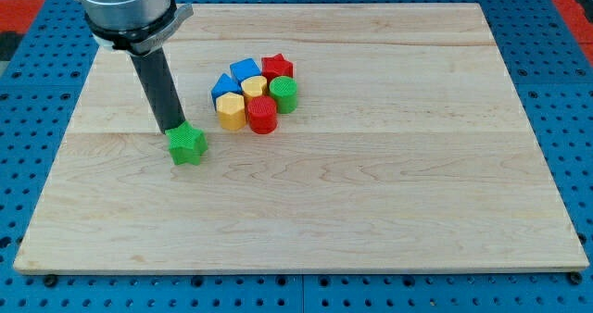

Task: Push the green star diagonally to the bottom left of the yellow hexagon

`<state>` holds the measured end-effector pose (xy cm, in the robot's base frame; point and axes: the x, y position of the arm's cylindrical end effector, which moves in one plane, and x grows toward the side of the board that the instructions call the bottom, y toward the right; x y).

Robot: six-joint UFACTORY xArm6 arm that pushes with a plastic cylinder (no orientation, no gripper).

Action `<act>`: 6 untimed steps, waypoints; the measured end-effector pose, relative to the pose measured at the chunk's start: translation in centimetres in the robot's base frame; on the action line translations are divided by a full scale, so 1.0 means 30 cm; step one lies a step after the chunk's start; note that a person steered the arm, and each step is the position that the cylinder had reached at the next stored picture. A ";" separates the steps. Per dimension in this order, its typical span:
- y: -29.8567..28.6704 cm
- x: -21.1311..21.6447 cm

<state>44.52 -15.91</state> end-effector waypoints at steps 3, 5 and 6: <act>-0.031 0.144; 0.092 0.167; 0.164 0.146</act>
